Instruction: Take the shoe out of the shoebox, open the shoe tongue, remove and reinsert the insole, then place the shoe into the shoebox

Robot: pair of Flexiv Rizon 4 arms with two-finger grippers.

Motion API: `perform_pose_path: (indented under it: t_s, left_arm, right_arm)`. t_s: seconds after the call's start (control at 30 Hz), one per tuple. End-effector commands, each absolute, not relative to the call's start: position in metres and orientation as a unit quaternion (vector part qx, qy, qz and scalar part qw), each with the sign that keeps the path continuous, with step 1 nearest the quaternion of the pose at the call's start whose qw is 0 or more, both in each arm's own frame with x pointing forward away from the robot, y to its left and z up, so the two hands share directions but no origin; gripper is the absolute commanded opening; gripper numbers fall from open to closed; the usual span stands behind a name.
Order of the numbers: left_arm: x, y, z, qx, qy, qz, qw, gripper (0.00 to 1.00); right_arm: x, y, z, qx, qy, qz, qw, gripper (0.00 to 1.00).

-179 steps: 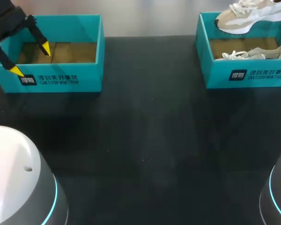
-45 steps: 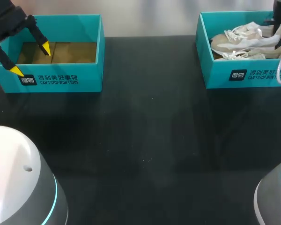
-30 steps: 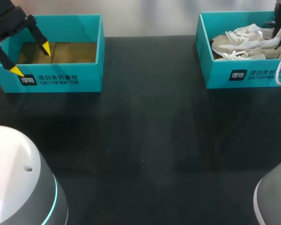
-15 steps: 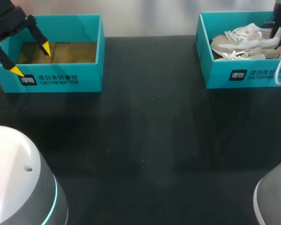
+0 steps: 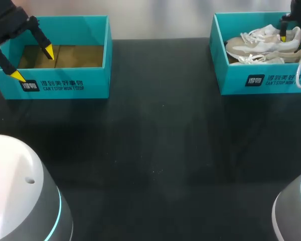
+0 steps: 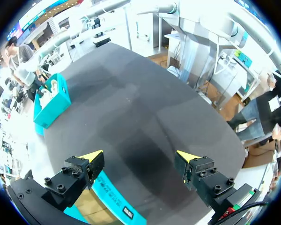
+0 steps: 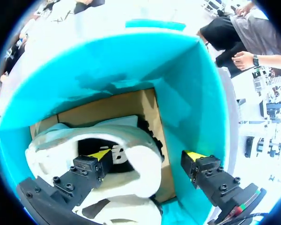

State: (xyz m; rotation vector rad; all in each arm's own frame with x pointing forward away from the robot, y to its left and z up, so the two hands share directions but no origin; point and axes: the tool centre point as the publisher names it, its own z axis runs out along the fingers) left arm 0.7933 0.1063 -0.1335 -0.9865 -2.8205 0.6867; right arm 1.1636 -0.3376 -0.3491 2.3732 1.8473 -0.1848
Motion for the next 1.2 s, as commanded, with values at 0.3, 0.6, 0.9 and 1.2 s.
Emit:
perform_pose_path:
  t_s: [0.3, 0.6, 0.9, 1.2]
  left_arm:
    - [0.794, 0.107, -0.133, -0.322, -0.919, 0.223, 0.039, 1.00]
    - [0.805, 0.111, -0.113, -0.015, -0.986, 0.167, 0.023, 1.00]
    - [0.816, 0.138, -0.128, 0.341, -0.936, 0.073, 0.045, 1.00]
    - [0.848, 0.152, -0.148, 0.426, -0.904, 0.041, -0.003, 1.00]
  right_arm:
    - [1.103, -0.309, -0.281, 0.779, 0.622, -0.017, 0.077, 1.00]
    - [1.070, -0.289, -0.271, 0.779, 0.624, -0.022, 0.059, 1.00]
    - [1.035, -0.271, -0.266, 0.791, 0.611, -0.015, 0.042, 1.00]
    - [1.009, -0.260, -0.260, 0.802, 0.596, -0.020, 0.035, 1.00]
